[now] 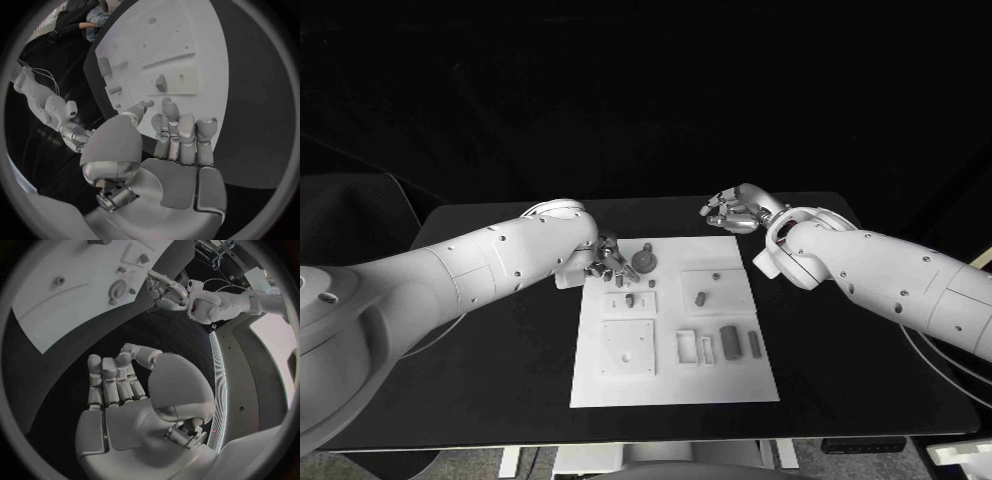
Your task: Assemble the parts on the task board
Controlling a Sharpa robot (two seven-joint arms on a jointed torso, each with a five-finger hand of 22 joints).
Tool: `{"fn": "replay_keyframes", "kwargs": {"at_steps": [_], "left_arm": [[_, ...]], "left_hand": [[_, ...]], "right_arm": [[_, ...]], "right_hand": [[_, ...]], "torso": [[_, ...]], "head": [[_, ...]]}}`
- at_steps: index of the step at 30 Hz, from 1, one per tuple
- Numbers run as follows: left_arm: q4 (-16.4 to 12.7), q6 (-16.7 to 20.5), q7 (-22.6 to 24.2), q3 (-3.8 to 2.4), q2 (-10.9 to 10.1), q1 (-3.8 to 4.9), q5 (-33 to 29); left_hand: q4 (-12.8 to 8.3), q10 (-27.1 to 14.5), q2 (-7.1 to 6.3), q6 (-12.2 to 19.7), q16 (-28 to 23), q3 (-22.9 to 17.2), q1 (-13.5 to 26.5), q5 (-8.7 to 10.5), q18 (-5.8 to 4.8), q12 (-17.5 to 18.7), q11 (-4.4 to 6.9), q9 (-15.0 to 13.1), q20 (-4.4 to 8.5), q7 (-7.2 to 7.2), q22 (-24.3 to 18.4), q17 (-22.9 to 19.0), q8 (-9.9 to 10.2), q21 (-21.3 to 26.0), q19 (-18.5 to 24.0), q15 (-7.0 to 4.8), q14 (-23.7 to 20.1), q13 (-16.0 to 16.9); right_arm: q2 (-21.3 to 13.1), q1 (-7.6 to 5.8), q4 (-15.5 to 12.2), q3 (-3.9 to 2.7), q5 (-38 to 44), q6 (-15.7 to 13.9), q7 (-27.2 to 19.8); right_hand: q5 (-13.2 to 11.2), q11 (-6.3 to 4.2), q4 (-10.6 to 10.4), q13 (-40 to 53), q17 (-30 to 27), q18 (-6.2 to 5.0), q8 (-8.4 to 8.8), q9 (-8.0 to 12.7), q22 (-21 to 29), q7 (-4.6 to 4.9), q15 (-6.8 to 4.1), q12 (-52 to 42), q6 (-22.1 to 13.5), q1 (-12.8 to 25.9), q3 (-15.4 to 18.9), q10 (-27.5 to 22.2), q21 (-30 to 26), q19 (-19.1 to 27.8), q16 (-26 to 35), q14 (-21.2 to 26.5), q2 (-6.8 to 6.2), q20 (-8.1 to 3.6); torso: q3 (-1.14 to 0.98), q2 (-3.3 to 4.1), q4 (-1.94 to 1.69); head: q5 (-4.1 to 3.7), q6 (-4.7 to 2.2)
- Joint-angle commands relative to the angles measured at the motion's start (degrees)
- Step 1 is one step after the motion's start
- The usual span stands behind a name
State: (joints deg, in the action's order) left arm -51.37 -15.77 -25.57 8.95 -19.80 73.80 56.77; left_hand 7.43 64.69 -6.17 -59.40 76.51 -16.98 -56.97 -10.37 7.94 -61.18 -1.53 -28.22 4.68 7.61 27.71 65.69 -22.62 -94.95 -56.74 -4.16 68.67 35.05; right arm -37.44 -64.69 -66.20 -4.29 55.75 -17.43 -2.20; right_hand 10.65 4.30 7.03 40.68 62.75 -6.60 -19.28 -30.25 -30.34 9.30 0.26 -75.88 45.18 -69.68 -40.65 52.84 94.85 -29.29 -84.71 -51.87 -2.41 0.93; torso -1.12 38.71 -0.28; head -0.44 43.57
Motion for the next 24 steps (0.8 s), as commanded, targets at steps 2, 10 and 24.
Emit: {"fn": "replay_keyframes", "kwargs": {"at_steps": [2, 10, 24], "left_arm": [[1.6, -1.8, -1.2, 0.74, 0.7, 0.02, -8.2], [2.0, 0.1, -2.0, 0.75, 1.2, 0.02, -3.7], [1.4, 1.6, -1.6, 1.20, 2.1, -0.04, 2.7]], "left_hand": [[0.1, 0.1, 0.78, 0.7, -0.3, -0.3, 0.8, -0.20, 3.46, 0.3, -0.36, -0.1, -0.23, 0.53, -0.1, -0.1, 0.1, 0.2, 0.1, 0.13, -0.3, -0.1], [0.1, 0.0, 0.58, 0.7, -0.3, 0.1, 2.0, -0.09, 3.40, 0.3, -0.43, -0.2, -0.28, 0.57, -0.1, -0.1, 0.2, 0.2, 0.1, 0.20, -0.4, -0.1], [-0.3, 0.1, 0.69, 0.7, -0.1, 0.6, 3.3, -0.17, 3.46, 0.2, -0.39, -0.4, -0.24, 0.52, -0.1, -0.1, 0.2, 0.1, 0.2, 0.20, -0.4, -0.1]], "right_arm": [[0.2, 0.00, 0.1, -0.02, 0.1, 0.9, -0.1], [0.3, 0.03, 0.3, -0.02, 0.1, 1.1, 0.0], [0.7, 0.04, 0.4, -0.02, 0.1, 1.3, 0.0]], "right_hand": [[-0.1, -0.12, 0.0, -0.1, -0.1, -0.32, -0.25, -0.1, 0.1, 0.27, 0.04, -0.3, 0.3, 0.6, -0.3, 0.3, 3.5, -0.4, -0.2, -0.6, 0.17, 0.03], [-0.1, -0.13, 0.0, -0.1, -0.1, -0.32, -0.27, -0.1, 0.1, 0.28, 0.04, -0.3, 0.3, 0.6, -0.3, 0.4, 3.5, -0.4, -0.2, -0.6, 0.16, 0.03], [-0.1, -0.13, 0.0, -0.1, -0.1, -0.32, -0.30, -0.1, 0.1, 0.28, 0.04, -0.3, 0.4, 0.7, -0.3, 0.4, 3.5, -0.4, -0.2, -0.6, 0.16, 0.02]], "torso": [[0.04, -0.03, -0.12], [0.11, 0.01, -0.06], [0.08, 0.04, 0.01]], "head": [[0.09, -0.04], [0.25, -0.03], [0.25, 0.09]]}}
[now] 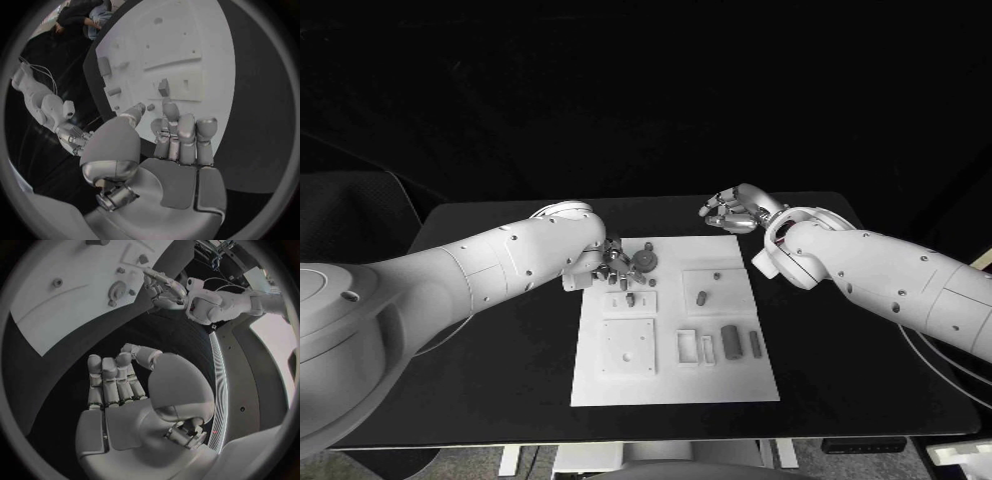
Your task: Assemble the parts on the task board
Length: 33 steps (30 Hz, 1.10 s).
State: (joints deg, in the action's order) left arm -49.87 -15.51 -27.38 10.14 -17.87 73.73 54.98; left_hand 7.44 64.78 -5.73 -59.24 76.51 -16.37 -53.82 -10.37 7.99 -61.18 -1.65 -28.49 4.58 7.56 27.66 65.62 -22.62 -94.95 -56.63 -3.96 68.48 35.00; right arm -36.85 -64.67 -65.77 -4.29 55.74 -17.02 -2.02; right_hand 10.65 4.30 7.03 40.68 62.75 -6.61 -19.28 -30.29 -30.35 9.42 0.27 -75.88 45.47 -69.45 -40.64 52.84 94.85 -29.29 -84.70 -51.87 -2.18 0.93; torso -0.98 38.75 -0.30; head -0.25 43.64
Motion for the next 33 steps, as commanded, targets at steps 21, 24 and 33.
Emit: {"fn": "replay_keyframes", "kwargs": {"at_steps": [21, 24, 33], "left_arm": [[0.9, 0.2, -0.1, 0.79, 1.8, -0.85, 8.2], [1.0, 0.0, 0.1, 0.91, 2.0, -1.10, 8.1], [1.6, 0.4, 0.1, 0.99, 2.3, -1.45, 7.6]], "left_hand": [[-2.0, 0.0, 1.49, 0.5, 0.1, -1.4, -2.4, -0.26, 3.69, 0.1, -0.13, -0.4, 0.02, 0.53, 0.0, -0.2, 0.3, -0.2, 0.0, -0.15, -0.2, 0.0], [-2.2, 0.0, 1.50, 0.5, 0.1, -1.6, -2.7, -0.27, 3.71, 0.1, -0.13, -0.4, 0.02, 0.53, 0.0, -0.2, 0.3, -0.2, 0.0, -0.16, -0.2, 0.0], [-2.9, 0.0, 2.14, 0.3, 0.2, -3.4, -4.7, -0.29, 3.75, 0.1, -0.12, -0.6, 0.00, 0.51, 0.0, -0.3, 0.2, -0.4, -0.1, -0.18, -0.2, 0.0]], "right_arm": [[0.4, 0.02, 0.0, -0.02, 0.1, 1.1, -0.1], [0.4, 0.02, 0.0, -0.02, 0.1, 1.2, -0.1], [0.4, 0.02, 0.0, -0.02, 0.1, 1.2, 0.0]], "right_hand": [[-0.1, -0.15, 0.0, -0.1, -0.1, -0.32, -0.33, -0.1, 0.1, 0.16, 0.03, -0.3, 0.2, 0.5, -0.4, 0.4, 3.6, -0.4, -0.3, -0.6, -0.09, 0.02], [-0.1, -0.15, 0.0, -0.1, -0.1, -0.32, -0.33, -0.1, 0.1, 0.16, 0.03, -0.3, 0.2, 0.5, -0.4, 0.4, 3.6, -0.4, -0.3, -0.6, -0.09, 0.02], [-0.1, -0.15, 0.0, -0.1, -0.1, -0.33, -0.34, -0.1, 0.1, 0.16, 0.03, -0.3, 0.3, 0.6, -0.4, 0.4, 3.6, -0.4, -0.3, -0.6, -0.10, 0.02]], "torso": [[-0.01, 0.02, 0.05], [0.00, 0.06, 0.09], [-0.07, 0.00, 0.03]], "head": [[0.04, 0.23], [-0.01, 0.28], [-0.19, 0.50]]}}
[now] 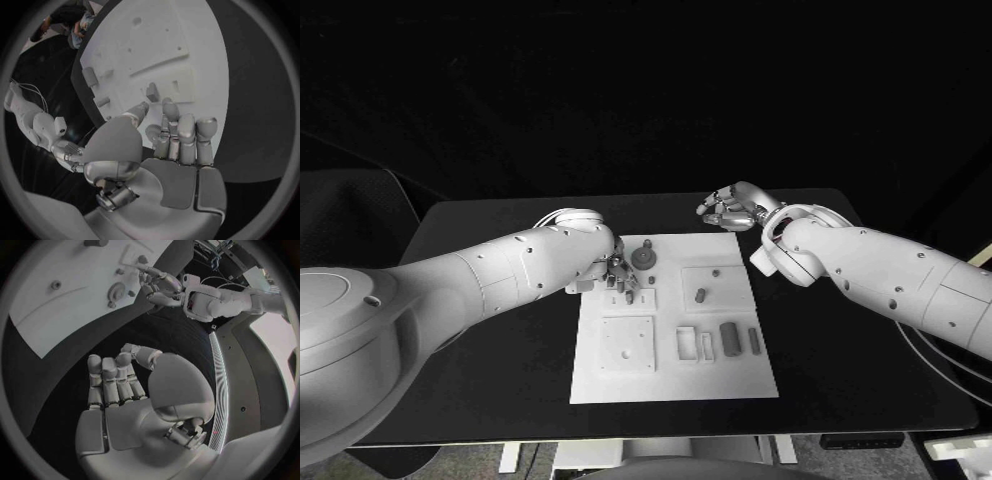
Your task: Assemble the parts on the task board
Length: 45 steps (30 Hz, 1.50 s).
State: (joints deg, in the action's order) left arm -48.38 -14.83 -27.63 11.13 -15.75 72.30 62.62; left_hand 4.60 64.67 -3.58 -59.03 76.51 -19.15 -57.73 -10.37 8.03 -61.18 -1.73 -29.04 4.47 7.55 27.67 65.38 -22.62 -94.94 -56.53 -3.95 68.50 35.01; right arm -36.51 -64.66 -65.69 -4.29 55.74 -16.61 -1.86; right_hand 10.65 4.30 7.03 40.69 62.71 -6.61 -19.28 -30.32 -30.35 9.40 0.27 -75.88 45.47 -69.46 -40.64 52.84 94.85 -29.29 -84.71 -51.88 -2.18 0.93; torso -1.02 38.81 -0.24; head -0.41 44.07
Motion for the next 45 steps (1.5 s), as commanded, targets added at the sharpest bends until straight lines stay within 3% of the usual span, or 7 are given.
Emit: {"fn": "replay_keyframes", "kwargs": {"at_steps": [1, 14, 25, 32, 39, 45], "left_arm": [[0.2, -0.2, 0.3, 0.00, 0.2, -0.04, -0.1], [0.0, -1.1, 0.7, 0.01, 0.0, -0.05, -3.7], [0.0, -1.1, 0.9, 0.01, -0.1, -0.05, -5.5], [0.0, -0.5, 0.8, 0.00, -0.3, -0.05, -5.5], [0.2, 0.3, 0.7, 0.00, -0.3, -0.05, -5.3], [0.1, 0.1, 0.7, 0.00, -0.2, -0.05, -5.2]], "left_hand": [[-0.1, 0.1, 0.01, 0.1, 0.2, -0.6, -0.9, -0.29, 3.71, 0.1, -0.04, -0.1, 0.11, 0.52, 0.0, -0.1, 0.2, -0.4, -0.2, -0.20, -0.2, 0.0], [-1.7, 0.2, 1.23, -0.2, 0.4, -3.4, -4.0, -0.72, 3.68, 0.0, -0.02, -0.4, 0.07, 0.49, 0.0, -0.4, 0.2, -0.6, -0.3, -0.22, -0.2, 0.0], [-2.5, 0.2, 0.82, -0.2, 0.5, -3.7, -4.7, -0.67, 3.60, 0.0, -0.07, -0.5, 0.03, 0.53, 0.0, -0.5, 0.3, -0.7, -0.2, -0.20, -0.2, -0.1], [-2.1, 0.2, 0.35, -0.3, 0.6, -3.3, -4.0, -0.57, 3.43, 0.0, -0.17, -0.5, -0.08, 0.58, 0.0, -0.5, 0.3, -0.8, -0.2, -0.12, -0.2, -0.1], [0.2, 0.3, -0.45, -0.3, 0.7, -2.4, -0.8, -0.40, 3.17, 0.0, -0.29, -0.7, -0.18, 0.59, -0.1, -0.8, 0.5, -0.8, -0.2, 0.05, -0.2, -0.2], [0.9, 0.3, -0.81, -0.3, 0.8, -2.2, 0.2, -0.33, 3.14, 0.1, -0.30, -0.7, -0.17, 0.59, -0.1, -0.9, 0.6, -0.8, -0.2, 0.08, -0.3, -0.2]], "right_arm": [[0.0, 0.01, -0.1, -0.02, 0.1, 0.8, -0.2], [0.0, 0.01, -0.1, -0.02, 0.1, 1.0, 0.0], [0.0, 0.01, -0.1, -0.02, 0.1, 1.0, 0.1], [0.0, 0.01, -0.1, -0.02, 0.1, 1.0, 0.2], [0.0, 0.02, 0.0, -0.02, 0.1, 1.0, 0.2], [0.1, 0.11, 0.1, -0.02, 0.1, 1.2, 0.1]], "right_hand": [[-0.1, -0.15, 0.0, -0.1, -0.1, -0.33, -0.34, -0.1, 0.1, 0.18, 0.03, -0.3, 0.3, 0.6, -0.4, 0.4, 3.6, -0.4, -0.3, -0.6, -0.10, 0.02], [-0.1, -0.16, 0.0, -0.1, -0.1, -0.33, -0.35, -0.1, 0.1, 0.18, 0.03, -0.3, 0.3, 0.6, -0.5, 0.4, 3.6, -0.4, -0.3, -0.6, -0.12, 0.02], [-0.1, -0.16, -0.1, -0.1, -0.1, -0.33, -0.36, -0.1, 0.1, 0.18, 0.03, -0.3, 0.3, 0.7, -0.5, 0.4, 3.6, -0.4, -0.3, -0.6, -0.16, 0.02], [-0.1, -0.16, -0.1, -0.1, -0.1, -0.33, -0.36, -0.1, 0.1, 0.18, 0.03, -0.3, 0.4, 0.8, -0.5, 0.4, 3.6, -0.4, -0.3, -0.6, -0.18, 0.02], [-0.1, -0.16, -0.1, -0.1, -0.1, -0.33, -0.36, -0.1, 0.1, 0.18, 0.03, -0.3, 0.4, 0.8, -0.5, 0.4, 3.6, -0.4, -0.3, -0.6, -0.19, 0.02], [-0.1, -0.16, -0.1, -0.1, -0.1, -0.33, -0.36, -0.1, 0.1, 0.18, 0.02, -0.4, 0.4, 0.8, -0.5, 0.4, 3.6, -0.4, -0.3, -0.6, -0.21, 0.02]], "torso": [[-0.02, -0.06, -0.03], [0.00, -0.09, -0.08], [-0.04, -0.09, -0.08], [-0.01, -0.09, -0.07], [-0.02, -0.09, -0.08], [0.01, -0.08, -0.09]], "head": [[-0.02, 0.07], [-0.10, 0.25], [-0.07, 0.16], [-0.03, 0.07], [-0.05, -0.03], [-0.03, 0.00]]}}
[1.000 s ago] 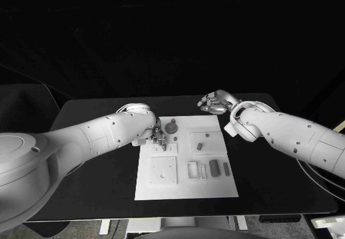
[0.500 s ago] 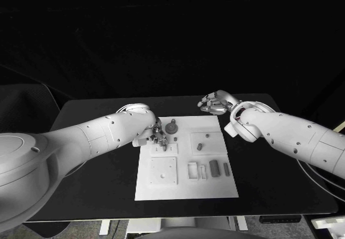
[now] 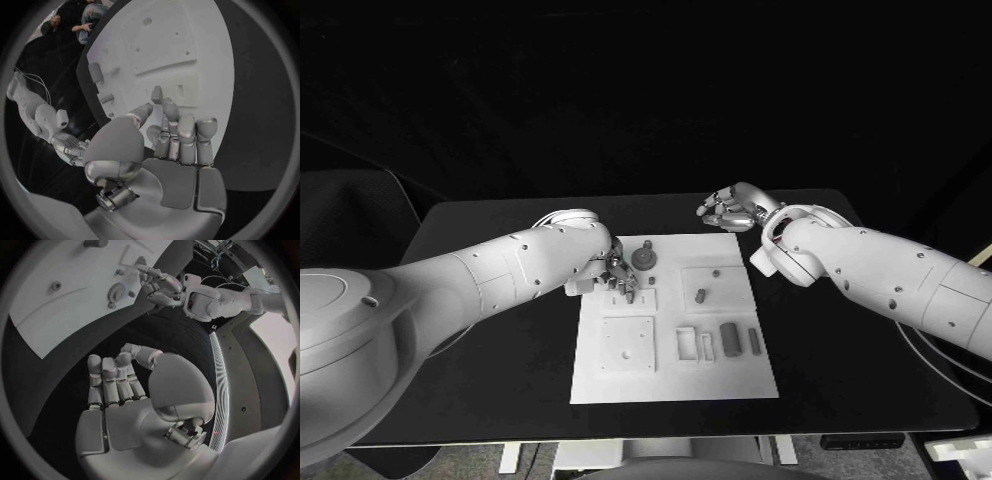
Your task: Assemble the parts on the task board
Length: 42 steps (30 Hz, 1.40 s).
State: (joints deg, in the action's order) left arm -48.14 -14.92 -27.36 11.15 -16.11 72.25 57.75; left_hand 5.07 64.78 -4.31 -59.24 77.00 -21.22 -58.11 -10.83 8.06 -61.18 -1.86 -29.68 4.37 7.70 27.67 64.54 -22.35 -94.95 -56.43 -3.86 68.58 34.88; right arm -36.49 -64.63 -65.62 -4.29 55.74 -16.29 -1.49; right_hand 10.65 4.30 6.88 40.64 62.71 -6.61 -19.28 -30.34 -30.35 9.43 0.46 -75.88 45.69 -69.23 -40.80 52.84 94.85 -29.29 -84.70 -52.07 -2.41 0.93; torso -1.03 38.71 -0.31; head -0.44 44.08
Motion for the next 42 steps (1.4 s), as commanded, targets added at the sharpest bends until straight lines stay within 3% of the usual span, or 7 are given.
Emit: {"fn": "replay_keyframes", "kwargs": {"at_steps": [1, 12, 24, 31, 42], "left_arm": [[-0.1, 0.2, 0.4, -0.01, 0.1, 0.00, -0.3], [-0.2, 0.0, 0.8, -0.02, 0.3, 0.00, -0.4], [-0.3, -0.4, 0.9, -0.01, 0.7, -0.01, 2.2], [-0.3, 0.1, 0.7, -0.01, 0.9, -0.05, 3.2], [0.7, -0.9, 0.1, -0.03, 1.6, -0.50, 4.2]], "left_hand": [[0.6, 0.2, -0.26, -0.1, 0.3, 0.0, 0.9, 0.15, 3.11, 0.1, -0.17, -0.1, -0.06, 0.44, -0.1, -0.1, 0.3, -0.8, -0.3, 0.00, -0.4, -0.1], [1.1, 0.2, -1.27, -0.1, 0.4, 0.5, 2.2, 0.32, 3.12, 0.0, -0.16, -0.2, -0.03, 0.43, -0.1, -0.2, 0.4, -0.9, -0.2, 0.01, -0.4, -0.1], [-2.2, 0.2, -1.33, -0.2, 0.8, -1.0, -1.8, 0.17, 3.55, -0.2, 0.06, -0.6, 0.23, 0.34, -0.1, -0.3, 0.4, -1.3, -0.2, -0.21, -0.4, 0.0], [-4.1, 0.3, -0.62, -0.5, 1.0, -2.0, -4.2, -0.01, 3.61, -0.3, 0.12, -0.9, 0.23, 0.28, -0.1, -0.4, 0.3, -1.4, -0.3, -0.29, -0.3, 0.0], [-4.2, 0.3, -0.57, -0.6, 1.0, -2.1, -4.4, -0.03, 3.61, -0.3, 0.13, -0.9, 0.23, 0.28, -0.1, -0.4, 0.2, -1.4, -0.3, -0.29, -0.3, 0.0]], "right_arm": [[0.1, 0.10, 0.0, -0.02, 0.1, 0.9, -0.2], [0.2, 0.26, 0.2, -0.02, 0.1, 1.0, -0.2], [0.3, 0.27, 0.2, -0.02, 0.1, 1.1, -0.2], [0.3, 0.27, 0.2, -0.02, 0.1, 1.1, -0.2], [0.3, 0.27, 0.2, -0.02, 0.1, 1.2, -0.2]], "right_hand": [[-0.1, -0.16, 0.1, -0.1, -0.1, -0.33, -0.36, -0.1, 0.1, 0.15, -0.16, -0.4, 0.2, 0.6, -0.3, 0.4, 3.6, -0.4, -0.3, -0.4, 0.02, 0.02], [-0.1, -0.17, 0.1, -0.1, -0.1, -0.33, -0.36, -0.1, 0.1, 0.15, -0.16, -0.4, 0.2, 0.7, -0.3, 0.4, 3.6, -0.4, -0.3, -0.4, -0.01, 0.02], [-0.1, -0.17, 0.1, -0.1, -0.1, -0.33, -0.35, -0.1, 0.1, 0.15, -0.17, -0.4, 0.2, 0.7, -0.4, 0.4, 3.6, -0.4, -0.3, -0.4, -0.02, 0.02], [-0.1, -0.17, 0.0, -0.1, -0.1, -0.33, -0.35, -0.1, 0.1, 0.15, -0.17, -0.4, 0.2, 0.8, -0.4, 0.4, 3.7, -0.4, -0.3, -0.4, -0.03, 0.02], [-0.1, -0.17, 0.0, -0.1, -0.1, -0.33, -0.35, -0.1, 0.1, 0.15, -0.17, -0.4, 0.2, 0.8, -0.4, 0.4, 3.7, -0.4, -0.3, -0.4, -0.03, 0.03]], "torso": [[0.01, 0.02, -0.02], [-0.01, 0.02, -0.01], [-0.04, 0.01, 0.01], [-0.01, 0.02, 0.01], [-0.04, 0.03, 0.04]], "head": [[0.02, 0.00], [0.10, 0.05], [-0.11, 0.33], [-0.18, 0.54], [-0.35, 0.90]]}}
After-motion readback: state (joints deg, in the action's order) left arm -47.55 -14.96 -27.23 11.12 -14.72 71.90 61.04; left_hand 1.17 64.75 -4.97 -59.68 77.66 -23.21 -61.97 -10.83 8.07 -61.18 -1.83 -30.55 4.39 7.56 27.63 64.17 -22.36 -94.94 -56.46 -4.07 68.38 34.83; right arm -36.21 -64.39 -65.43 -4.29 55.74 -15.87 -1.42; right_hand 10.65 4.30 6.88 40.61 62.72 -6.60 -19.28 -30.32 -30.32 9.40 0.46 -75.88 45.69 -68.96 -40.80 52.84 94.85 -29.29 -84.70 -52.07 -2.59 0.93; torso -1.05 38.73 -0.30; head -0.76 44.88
